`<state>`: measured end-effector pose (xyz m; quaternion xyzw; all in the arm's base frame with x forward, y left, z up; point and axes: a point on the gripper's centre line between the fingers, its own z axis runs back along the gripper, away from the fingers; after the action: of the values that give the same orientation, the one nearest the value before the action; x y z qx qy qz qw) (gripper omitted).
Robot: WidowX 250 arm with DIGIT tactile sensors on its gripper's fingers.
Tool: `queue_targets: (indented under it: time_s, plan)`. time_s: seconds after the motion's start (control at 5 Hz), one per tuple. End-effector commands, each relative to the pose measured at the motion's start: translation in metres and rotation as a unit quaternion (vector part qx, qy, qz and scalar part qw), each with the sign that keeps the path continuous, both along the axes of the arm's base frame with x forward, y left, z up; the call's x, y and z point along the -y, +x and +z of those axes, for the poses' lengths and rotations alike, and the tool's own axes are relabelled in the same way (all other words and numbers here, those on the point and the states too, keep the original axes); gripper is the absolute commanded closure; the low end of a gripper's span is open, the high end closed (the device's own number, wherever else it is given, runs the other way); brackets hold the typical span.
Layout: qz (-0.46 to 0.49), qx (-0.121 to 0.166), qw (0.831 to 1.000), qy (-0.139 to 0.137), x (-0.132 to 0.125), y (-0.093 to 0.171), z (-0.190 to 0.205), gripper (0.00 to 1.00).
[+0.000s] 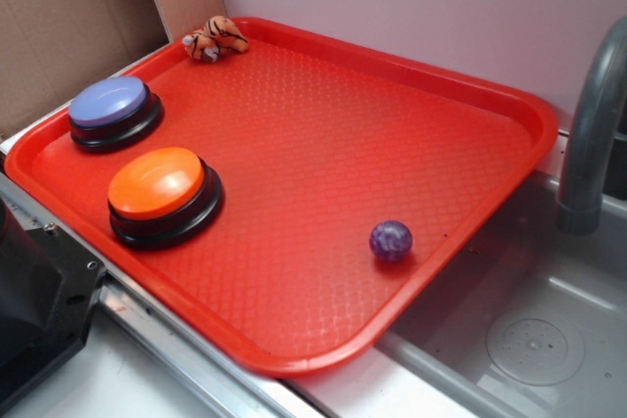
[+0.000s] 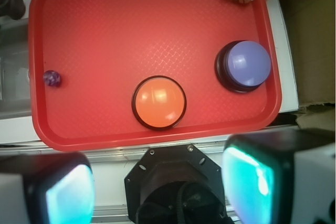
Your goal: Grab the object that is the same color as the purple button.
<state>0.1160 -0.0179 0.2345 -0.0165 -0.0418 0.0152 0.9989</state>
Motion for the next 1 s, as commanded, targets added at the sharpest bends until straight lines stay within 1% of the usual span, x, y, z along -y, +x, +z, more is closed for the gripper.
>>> queue_targets:
  time_s: [0.0,0.2,0.4,0.6,0.8]
  plan:
    - [0.000,0.000,1.000,0.000,0.000,0.000,0.000,0.00]
    - [-0.127,-0.031,0.990,0.060,0.040,0.039,-0.036,0.00]
    - [-0.231,-0.040,0.969,0.078,0.072,0.056,-0.066,0.00]
    - [-0.328,-0.035,0.938,0.106,0.098,0.057,-0.093,0.00]
    - [-0.409,-0.028,0.906,0.103,0.109,0.056,-0.121,0.00]
